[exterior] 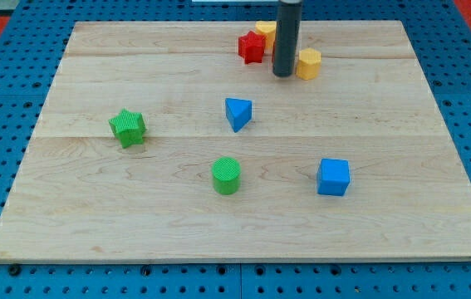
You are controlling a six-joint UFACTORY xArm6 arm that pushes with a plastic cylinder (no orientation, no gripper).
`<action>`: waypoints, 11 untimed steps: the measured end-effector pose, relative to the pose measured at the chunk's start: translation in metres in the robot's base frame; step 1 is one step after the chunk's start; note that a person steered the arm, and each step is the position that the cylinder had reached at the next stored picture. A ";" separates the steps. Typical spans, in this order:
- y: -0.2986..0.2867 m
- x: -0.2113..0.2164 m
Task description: Move the blue cube bottom right to the blue triangle
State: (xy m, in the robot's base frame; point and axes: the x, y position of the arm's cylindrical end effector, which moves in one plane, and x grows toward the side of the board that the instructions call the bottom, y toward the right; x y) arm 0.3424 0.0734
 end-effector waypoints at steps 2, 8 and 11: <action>0.147 -0.011; 0.101 0.185; -0.043 0.192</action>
